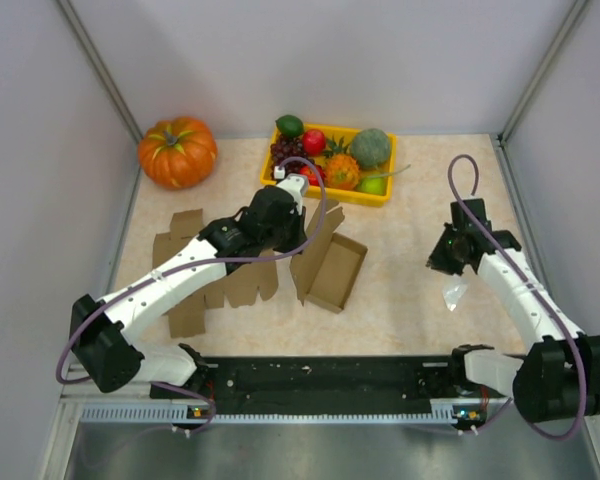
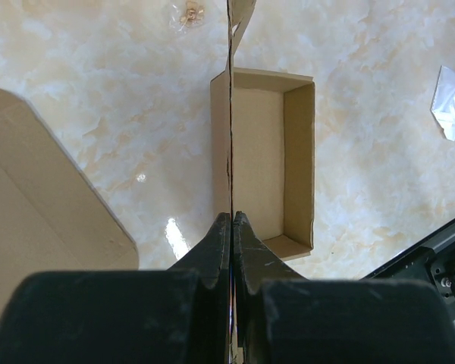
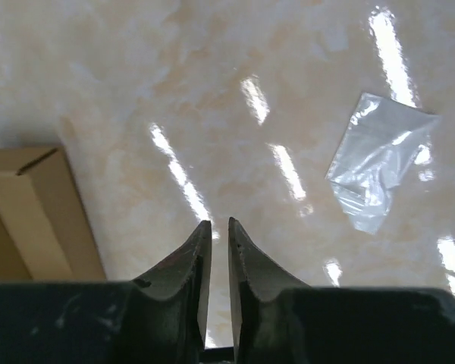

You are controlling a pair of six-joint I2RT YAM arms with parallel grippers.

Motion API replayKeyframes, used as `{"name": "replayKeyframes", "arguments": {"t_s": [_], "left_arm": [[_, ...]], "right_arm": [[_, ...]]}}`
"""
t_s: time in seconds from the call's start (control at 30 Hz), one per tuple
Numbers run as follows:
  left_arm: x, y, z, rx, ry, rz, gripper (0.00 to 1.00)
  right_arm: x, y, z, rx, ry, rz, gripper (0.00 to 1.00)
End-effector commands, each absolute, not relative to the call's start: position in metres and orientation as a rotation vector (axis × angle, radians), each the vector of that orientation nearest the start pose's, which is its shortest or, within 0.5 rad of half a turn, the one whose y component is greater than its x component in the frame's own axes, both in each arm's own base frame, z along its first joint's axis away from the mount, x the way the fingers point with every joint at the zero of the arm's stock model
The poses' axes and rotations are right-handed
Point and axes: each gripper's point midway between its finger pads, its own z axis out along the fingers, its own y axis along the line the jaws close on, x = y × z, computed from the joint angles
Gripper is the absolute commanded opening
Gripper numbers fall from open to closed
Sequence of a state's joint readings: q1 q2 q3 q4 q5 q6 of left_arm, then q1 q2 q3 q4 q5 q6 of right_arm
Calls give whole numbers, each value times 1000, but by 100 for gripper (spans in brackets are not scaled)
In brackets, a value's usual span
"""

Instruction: Fold the paper box

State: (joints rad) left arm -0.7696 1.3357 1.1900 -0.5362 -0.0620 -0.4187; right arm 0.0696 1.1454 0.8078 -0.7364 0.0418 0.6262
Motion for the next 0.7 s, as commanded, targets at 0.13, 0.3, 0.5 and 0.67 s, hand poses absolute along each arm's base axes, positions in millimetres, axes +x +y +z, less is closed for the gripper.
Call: {"name": "replayKeyframes", "arguments": {"t_s": [0.13, 0.3, 0.5, 0.67], "left_arm": [[274, -274, 217, 364, 2219, -585, 0], [273, -276, 222, 384, 2197, -609, 0], [270, -277, 224, 389, 2190, -625, 0], [269, -272, 229, 379, 2175, -621, 0]], "right_arm": [[257, -18, 84, 753, 2613, 36, 99], [243, -33, 43, 771, 2813, -121, 99], [238, -33, 21, 821, 2858, -149, 93], [227, -27, -9, 859, 2923, -136, 73]]}}
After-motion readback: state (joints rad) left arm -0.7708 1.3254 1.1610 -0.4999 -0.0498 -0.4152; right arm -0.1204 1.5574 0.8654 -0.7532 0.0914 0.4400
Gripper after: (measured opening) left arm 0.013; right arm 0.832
